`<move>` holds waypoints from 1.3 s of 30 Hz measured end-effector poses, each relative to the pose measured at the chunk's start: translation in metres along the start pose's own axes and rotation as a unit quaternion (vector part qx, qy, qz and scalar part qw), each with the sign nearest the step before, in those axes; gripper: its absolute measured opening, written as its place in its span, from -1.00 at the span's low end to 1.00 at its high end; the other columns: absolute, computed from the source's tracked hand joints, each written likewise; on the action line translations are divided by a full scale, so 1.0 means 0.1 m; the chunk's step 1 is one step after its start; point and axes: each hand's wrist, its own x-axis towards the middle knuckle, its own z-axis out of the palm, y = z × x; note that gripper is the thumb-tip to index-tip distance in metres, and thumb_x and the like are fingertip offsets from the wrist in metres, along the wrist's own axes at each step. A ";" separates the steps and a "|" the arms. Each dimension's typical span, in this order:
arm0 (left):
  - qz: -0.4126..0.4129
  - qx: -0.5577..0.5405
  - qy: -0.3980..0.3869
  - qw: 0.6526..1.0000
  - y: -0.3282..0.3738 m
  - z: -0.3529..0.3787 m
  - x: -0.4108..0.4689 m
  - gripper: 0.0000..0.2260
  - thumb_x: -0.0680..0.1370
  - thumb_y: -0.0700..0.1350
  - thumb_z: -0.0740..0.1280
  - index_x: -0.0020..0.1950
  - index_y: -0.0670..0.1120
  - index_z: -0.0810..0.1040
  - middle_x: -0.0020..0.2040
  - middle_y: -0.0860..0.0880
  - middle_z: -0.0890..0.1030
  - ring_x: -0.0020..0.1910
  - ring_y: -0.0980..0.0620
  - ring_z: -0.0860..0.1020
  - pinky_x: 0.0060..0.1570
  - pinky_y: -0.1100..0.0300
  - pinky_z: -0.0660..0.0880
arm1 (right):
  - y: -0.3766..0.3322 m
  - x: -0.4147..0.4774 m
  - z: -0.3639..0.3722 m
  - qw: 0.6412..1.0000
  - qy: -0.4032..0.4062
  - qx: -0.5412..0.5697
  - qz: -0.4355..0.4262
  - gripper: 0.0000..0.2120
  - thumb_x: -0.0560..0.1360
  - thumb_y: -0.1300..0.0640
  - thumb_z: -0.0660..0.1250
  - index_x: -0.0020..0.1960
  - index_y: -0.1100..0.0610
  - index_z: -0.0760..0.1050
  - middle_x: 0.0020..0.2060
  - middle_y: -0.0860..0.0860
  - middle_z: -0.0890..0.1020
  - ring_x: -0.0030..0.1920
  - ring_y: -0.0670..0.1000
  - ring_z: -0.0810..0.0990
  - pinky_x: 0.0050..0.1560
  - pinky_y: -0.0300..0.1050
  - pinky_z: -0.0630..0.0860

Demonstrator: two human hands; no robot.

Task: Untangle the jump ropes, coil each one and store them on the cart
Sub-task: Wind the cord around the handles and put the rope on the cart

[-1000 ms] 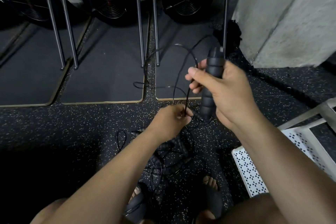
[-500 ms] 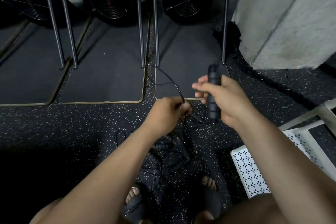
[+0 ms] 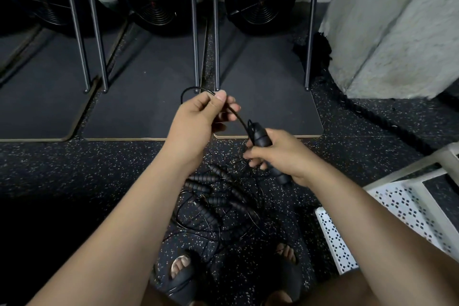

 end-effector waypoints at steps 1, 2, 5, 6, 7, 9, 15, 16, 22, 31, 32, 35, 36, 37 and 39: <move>-0.002 -0.005 0.005 1.000 0.00 -0.01 0.01 -0.80 0.75 -0.03 0.30 0.11 -0.13 0.65 0.00 -0.11 0.74 -0.07 -0.04 0.61 -0.05 0.12 0.48 | 0.01 0.01 0.00 1.000 0.008 -0.014 0.001 -0.78 0.52 0.25 0.53 0.13 0.16 0.60 -0.07 0.10 0.79 -0.05 0.11 0.80 -0.04 0.04 0.63; -0.005 -0.005 0.009 1.000 0.01 -0.03 0.01 -0.79 0.75 -0.02 0.31 0.12 -0.13 0.64 0.00 -0.11 0.74 -0.06 -0.04 0.61 -0.09 0.14 0.47 | 0.03 0.02 0.01 1.000 0.014 -0.017 0.004 -0.79 0.52 0.25 0.52 0.13 0.17 0.60 -0.09 0.10 0.79 -0.04 0.12 0.80 0.00 0.07 0.65; -0.016 -0.004 0.026 1.000 0.01 -0.04 0.01 -0.75 0.74 0.00 0.31 0.17 -0.17 0.64 0.01 -0.11 0.74 -0.08 -0.01 0.64 -0.17 0.18 0.46 | 0.04 0.02 0.00 1.000 0.021 0.022 0.007 -0.82 0.56 0.29 0.48 0.15 0.25 0.58 -0.11 0.13 0.79 -0.04 0.16 0.80 0.06 0.08 0.68; -0.022 -0.002 0.032 0.999 0.00 -0.04 0.02 -0.73 0.74 0.01 0.31 0.18 -0.20 0.63 0.00 -0.11 0.74 -0.10 0.01 0.66 -0.16 0.18 0.47 | 0.03 0.02 0.01 0.999 0.020 0.035 0.006 -0.82 0.58 0.30 0.46 0.16 0.27 0.57 -0.11 0.15 0.79 -0.06 0.16 0.80 0.04 0.06 0.68; -0.032 0.009 0.035 0.999 -0.01 -0.04 0.02 -0.71 0.73 0.02 0.32 0.18 -0.21 0.63 -0.01 -0.11 0.74 -0.11 0.02 0.67 -0.14 0.16 0.47 | 0.02 0.01 0.01 0.999 0.019 0.047 0.005 -0.82 0.59 0.31 0.45 0.17 0.29 0.55 -0.11 0.16 0.79 -0.08 0.15 0.79 0.00 0.03 0.67; -0.064 0.049 0.026 0.996 -0.06 -0.04 0.02 -0.74 0.72 0.03 0.34 0.14 -0.16 0.63 -0.01 -0.09 0.76 -0.11 0.03 0.69 -0.10 0.13 0.48 | -0.01 0.00 0.02 0.997 0.021 0.071 -0.001 -0.79 0.59 0.31 0.44 0.19 0.30 0.53 -0.11 0.19 0.78 -0.12 0.12 0.78 -0.04 -0.02 0.66; -0.132 0.181 -0.065 0.972 -0.34 0.04 -0.01 -0.80 0.66 -0.28 0.27 0.14 -0.09 0.66 0.02 -0.05 0.77 -0.07 0.06 0.68 -0.10 0.19 0.50 | -0.25 -0.16 -0.02 0.986 0.082 0.130 -0.067 -0.81 0.59 0.34 0.45 0.17 0.30 0.55 -0.14 0.19 0.78 -0.20 0.10 0.75 -0.16 -0.07 0.63; -0.126 0.212 -0.082 0.966 -0.39 0.07 -0.03 -0.79 0.64 -0.30 0.29 0.14 -0.07 0.67 -0.02 -0.02 0.76 -0.08 0.06 0.67 -0.06 0.17 0.52 | -0.29 -0.20 -0.04 0.983 0.087 0.144 -0.079 -0.81 0.59 0.35 0.45 0.18 0.31 0.55 -0.14 0.19 0.78 -0.21 0.09 0.74 -0.19 -0.10 0.63; -0.118 0.266 -0.176 0.940 -0.62 0.28 -0.19 -0.84 0.60 -0.26 0.47 0.10 -0.02 0.70 0.00 -0.02 0.76 -0.12 0.16 0.64 0.10 0.31 0.54 | -0.53 -0.47 -0.08 0.954 0.062 0.266 -0.121 -0.73 0.61 0.31 0.44 0.27 0.35 0.50 -0.05 0.24 0.77 -0.18 0.07 0.70 -0.19 -0.11 0.60; -0.047 0.393 -0.195 0.897 -0.74 0.42 -0.27 -0.84 0.65 -0.05 0.45 -0.11 0.16 0.63 -0.25 0.32 0.65 -0.22 0.38 0.56 -0.13 0.40 0.45 | -0.69 -0.64 -0.19 0.915 0.063 0.357 -0.178 -0.85 0.62 0.30 0.40 0.18 0.22 0.52 -0.05 0.19 0.76 -0.18 0.01 0.69 -0.16 -0.17 0.61; -0.049 0.397 -0.189 0.897 -0.74 0.42 -0.27 -0.92 0.65 -0.02 0.44 -0.04 0.13 0.66 -0.16 0.26 0.68 -0.14 0.31 0.60 -0.07 0.34 0.50 | -0.70 -0.65 -0.20 0.910 0.070 0.369 -0.177 -0.87 0.62 0.29 0.40 0.16 0.21 0.53 -0.05 0.18 0.76 -0.18 0.00 0.69 -0.16 -0.18 0.62; -0.065 0.432 -0.190 0.879 -0.73 0.42 -0.29 -0.91 0.69 -0.05 0.36 0.10 0.05 0.67 -0.08 0.19 0.65 -0.16 0.26 0.57 -0.26 0.47 0.40 | -0.70 -0.64 -0.26 0.894 0.083 0.401 -0.182 -0.89 0.62 0.29 0.40 0.12 0.18 0.53 -0.05 0.16 0.76 -0.18 -0.02 0.69 -0.15 -0.19 0.61; -0.068 0.440 -0.193 0.874 -0.74 0.42 -0.29 -0.88 0.71 -0.07 0.32 0.11 0.04 0.66 -0.11 0.18 0.64 -0.25 0.25 0.54 -0.35 0.47 0.36 | -0.70 -0.63 -0.27 0.891 0.084 0.407 -0.185 -0.90 0.63 0.29 0.40 0.12 0.18 0.53 -0.04 0.16 0.76 -0.17 -0.02 0.70 -0.15 -0.19 0.61; -0.069 0.445 -0.193 0.872 -0.74 0.42 -0.29 -0.85 0.72 -0.09 0.29 0.11 0.04 0.67 -0.16 0.16 0.62 -0.34 0.24 0.51 -0.42 0.44 0.33 | -0.70 -0.62 -0.28 0.888 0.083 0.411 -0.186 -0.90 0.63 0.29 0.40 0.12 0.18 0.53 -0.03 0.17 0.76 -0.16 -0.02 0.70 -0.14 -0.19 0.61; -0.071 0.450 -0.187 0.871 -0.73 0.40 -0.27 -0.81 0.74 -0.10 0.28 0.10 0.05 0.69 -0.19 0.13 0.64 -0.37 0.12 0.54 -0.44 0.34 0.37 | -0.67 -0.59 -0.30 0.886 0.076 0.419 -0.185 -0.89 0.63 0.29 0.39 0.14 0.19 0.53 0.04 0.21 0.76 -0.10 0.01 0.73 -0.10 -0.18 0.63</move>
